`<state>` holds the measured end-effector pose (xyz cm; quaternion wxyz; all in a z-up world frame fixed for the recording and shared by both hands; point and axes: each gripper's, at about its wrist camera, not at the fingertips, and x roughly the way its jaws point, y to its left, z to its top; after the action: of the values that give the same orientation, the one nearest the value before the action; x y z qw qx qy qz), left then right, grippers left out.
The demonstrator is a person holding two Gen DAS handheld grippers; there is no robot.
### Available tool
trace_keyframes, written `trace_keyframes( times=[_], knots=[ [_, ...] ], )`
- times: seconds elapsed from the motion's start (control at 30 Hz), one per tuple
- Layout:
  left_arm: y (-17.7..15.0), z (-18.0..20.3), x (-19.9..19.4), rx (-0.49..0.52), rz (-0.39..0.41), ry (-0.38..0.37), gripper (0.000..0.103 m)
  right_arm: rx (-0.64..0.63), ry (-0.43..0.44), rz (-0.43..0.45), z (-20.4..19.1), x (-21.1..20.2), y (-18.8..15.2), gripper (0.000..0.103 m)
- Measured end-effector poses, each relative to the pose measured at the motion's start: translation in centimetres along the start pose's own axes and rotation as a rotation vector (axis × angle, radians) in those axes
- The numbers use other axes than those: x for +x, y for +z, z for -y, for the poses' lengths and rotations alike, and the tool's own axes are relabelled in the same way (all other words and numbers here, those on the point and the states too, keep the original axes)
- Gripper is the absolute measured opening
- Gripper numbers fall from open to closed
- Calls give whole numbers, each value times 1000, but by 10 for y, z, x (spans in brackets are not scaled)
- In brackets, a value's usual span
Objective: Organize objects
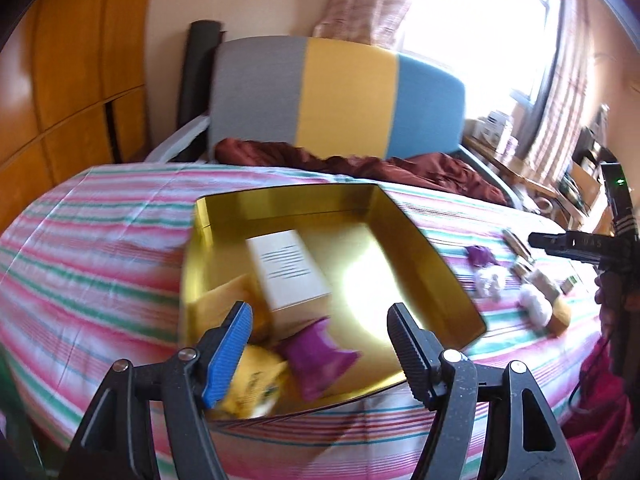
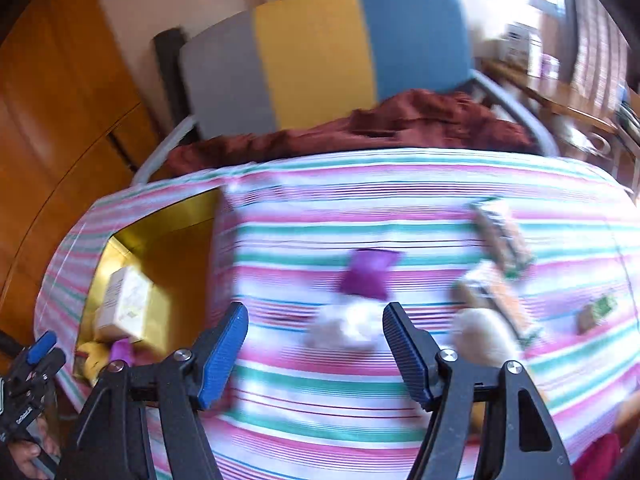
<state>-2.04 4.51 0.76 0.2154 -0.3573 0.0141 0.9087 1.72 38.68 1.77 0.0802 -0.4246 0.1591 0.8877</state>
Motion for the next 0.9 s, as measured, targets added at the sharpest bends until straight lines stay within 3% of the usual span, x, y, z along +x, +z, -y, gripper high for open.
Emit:
trace_keyframes(
  times=[0.23,0.4,0.9],
  knots=[
    [13,67,10,125,-27,-95,71,245,-157,71,107,-24,-13,71],
    [19,112,20,205,-45,-147,71,447,-130,35,152,-14,-29,72],
    [24,188,48,301,-102,-248,71,469,-113,40,158,-16,-32,72]
  ],
)
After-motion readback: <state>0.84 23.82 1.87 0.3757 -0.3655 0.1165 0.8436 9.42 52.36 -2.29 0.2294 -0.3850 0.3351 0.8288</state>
